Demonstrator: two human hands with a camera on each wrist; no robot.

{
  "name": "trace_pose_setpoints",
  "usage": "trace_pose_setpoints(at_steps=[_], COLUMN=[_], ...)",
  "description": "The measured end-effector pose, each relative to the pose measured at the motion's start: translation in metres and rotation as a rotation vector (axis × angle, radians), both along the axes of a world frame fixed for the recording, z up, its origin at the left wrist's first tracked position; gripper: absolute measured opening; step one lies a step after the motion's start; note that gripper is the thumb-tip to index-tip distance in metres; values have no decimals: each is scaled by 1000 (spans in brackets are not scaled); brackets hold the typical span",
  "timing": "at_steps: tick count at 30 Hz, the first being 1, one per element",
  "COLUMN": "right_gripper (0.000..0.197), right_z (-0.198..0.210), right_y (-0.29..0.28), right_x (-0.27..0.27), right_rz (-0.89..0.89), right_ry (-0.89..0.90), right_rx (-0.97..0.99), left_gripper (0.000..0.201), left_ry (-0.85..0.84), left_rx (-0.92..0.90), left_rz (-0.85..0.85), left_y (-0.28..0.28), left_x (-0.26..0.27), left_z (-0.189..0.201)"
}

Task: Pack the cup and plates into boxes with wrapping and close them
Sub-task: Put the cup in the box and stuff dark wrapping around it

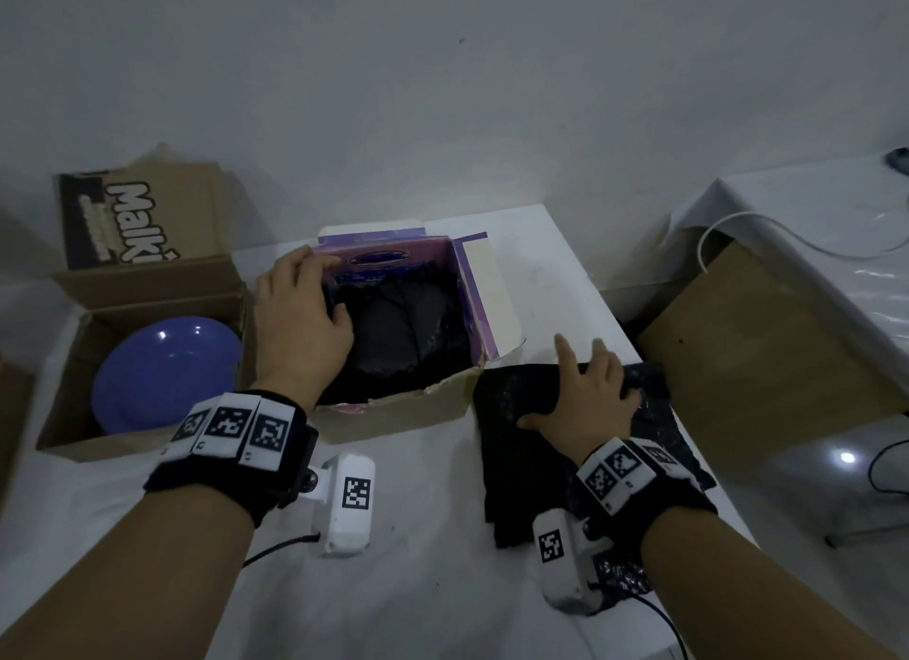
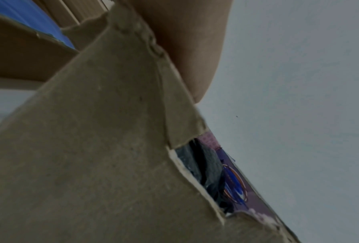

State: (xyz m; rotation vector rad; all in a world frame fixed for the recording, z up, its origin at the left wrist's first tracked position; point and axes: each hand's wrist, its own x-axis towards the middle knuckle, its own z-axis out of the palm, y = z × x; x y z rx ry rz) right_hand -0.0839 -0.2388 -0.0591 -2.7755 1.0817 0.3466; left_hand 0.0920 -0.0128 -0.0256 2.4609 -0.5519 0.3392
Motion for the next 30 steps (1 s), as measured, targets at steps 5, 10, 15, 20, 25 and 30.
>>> trace_pose_setpoints(at_steps=[5, 10, 15, 20, 25, 30], right_gripper=[104, 16, 18, 20, 49, 28], right_z=[3, 19, 97, 164, 100, 69], right_y=[-3, -10, -13, 28, 84, 80], right_x=[0, 8, 29, 54, 81, 88], right_rz=[-159, -7, 50, 264, 839, 1094], right_ry=[-100, -354, -530, -1123, -664, -46], right_rx=[100, 87, 11, -95, -62, 276], left_gripper=[48, 48, 45, 44, 45, 39], left_ry=[0, 20, 104, 458, 650, 577], left_rx=[-24, -95, -307, -670, -954, -797], left_rz=[-7, 6, 35, 48, 28, -24], left_y=[0, -1, 0, 4, 9, 13], left_x=[1, -2, 0, 7, 6, -2], left_z=[-1, 1, 1, -1, -8, 1])
